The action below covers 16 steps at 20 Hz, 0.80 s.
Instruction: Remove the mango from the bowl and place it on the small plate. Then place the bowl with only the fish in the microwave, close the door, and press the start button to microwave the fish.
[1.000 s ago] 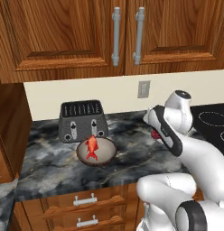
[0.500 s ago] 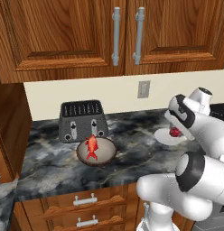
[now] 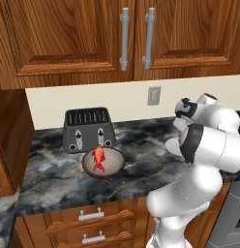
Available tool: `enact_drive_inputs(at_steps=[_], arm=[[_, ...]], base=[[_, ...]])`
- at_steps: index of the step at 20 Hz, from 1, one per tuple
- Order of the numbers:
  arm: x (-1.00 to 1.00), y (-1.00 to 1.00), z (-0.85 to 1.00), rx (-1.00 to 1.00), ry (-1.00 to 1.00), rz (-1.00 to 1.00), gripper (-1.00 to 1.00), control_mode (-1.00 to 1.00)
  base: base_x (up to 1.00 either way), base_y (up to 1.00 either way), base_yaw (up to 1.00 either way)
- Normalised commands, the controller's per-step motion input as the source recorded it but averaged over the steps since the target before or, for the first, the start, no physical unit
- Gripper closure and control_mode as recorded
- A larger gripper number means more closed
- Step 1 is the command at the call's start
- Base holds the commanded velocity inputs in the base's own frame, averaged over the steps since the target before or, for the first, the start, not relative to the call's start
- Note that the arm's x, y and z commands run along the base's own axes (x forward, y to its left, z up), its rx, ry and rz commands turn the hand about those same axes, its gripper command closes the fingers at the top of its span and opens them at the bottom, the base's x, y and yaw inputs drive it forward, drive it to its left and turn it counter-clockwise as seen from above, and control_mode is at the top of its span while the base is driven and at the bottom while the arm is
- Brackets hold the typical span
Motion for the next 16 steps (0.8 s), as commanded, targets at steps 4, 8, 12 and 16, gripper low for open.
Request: enact_drive_inputs(at_steps=[4,8,12,16], arm=[[0.31,0.0,-0.49,0.0,0.0,0.0,1.0,-1.0],[0.28,-0.08,-0.27,0.0,0.0,0.0,1.0,-1.0],[0.25,0.0,-0.16,0.0,0.0,0.0,1.0,-1.0],[0.21,0.0,-0.36,0.0,0.0,0.0,1.0,-1.0]], base=[[0.0,0.0,0.0],[0.0,0.0,0.0],[0.0,0.0,0.0],[0.0,0.0,0.0]])
